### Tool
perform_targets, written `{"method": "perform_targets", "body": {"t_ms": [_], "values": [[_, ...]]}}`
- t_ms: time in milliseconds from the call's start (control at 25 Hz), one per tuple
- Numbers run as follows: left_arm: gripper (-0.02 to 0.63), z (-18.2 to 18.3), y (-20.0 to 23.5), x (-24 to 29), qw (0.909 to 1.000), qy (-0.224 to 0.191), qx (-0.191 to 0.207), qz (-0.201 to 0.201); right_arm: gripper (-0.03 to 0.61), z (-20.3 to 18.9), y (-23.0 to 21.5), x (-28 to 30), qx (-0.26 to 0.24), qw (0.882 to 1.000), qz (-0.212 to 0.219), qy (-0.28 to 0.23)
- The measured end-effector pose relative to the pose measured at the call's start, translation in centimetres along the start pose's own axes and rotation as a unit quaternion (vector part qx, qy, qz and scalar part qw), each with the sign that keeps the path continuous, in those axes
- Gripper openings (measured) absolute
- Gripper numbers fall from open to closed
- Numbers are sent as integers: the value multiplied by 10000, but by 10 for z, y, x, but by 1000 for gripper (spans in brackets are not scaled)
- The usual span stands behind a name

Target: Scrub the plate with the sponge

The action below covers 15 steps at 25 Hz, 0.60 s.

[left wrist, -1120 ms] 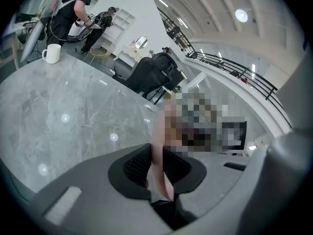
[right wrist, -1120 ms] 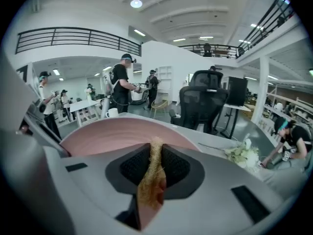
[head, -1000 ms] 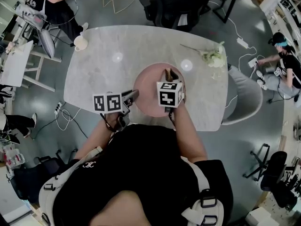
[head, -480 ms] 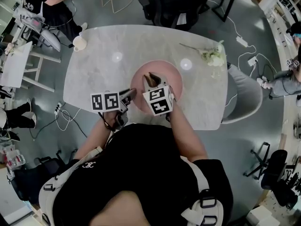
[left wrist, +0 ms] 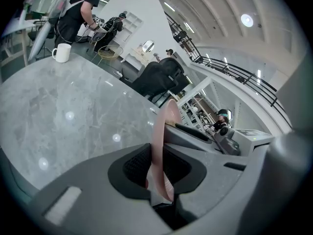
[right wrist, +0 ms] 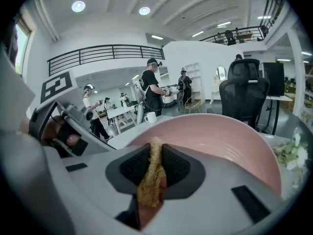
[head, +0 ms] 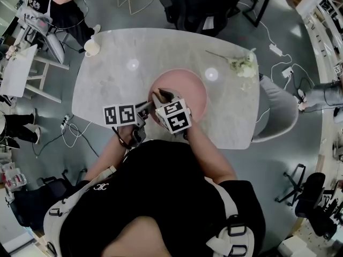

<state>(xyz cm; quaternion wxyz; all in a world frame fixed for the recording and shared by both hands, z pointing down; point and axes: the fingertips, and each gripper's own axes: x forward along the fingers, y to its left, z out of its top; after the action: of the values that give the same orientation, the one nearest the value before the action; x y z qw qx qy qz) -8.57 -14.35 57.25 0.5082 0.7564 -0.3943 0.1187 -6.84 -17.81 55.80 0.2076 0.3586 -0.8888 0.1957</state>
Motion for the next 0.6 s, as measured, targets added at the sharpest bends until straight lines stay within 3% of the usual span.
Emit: {"method": "perform_targets", "body": {"t_ms": [160,360,600], "values": [[60,4,0,2,9999,-122,-104,-17,66,1,-4,1,462,9989,42,13],[60,9,1,4,9986,-368,-382,44,66,-3,-16,2,1987,9799,128,142],[60,16,5,-1,9963,-667,-525,116,66,-5,-14,1,2454,9692,111,203]]}}
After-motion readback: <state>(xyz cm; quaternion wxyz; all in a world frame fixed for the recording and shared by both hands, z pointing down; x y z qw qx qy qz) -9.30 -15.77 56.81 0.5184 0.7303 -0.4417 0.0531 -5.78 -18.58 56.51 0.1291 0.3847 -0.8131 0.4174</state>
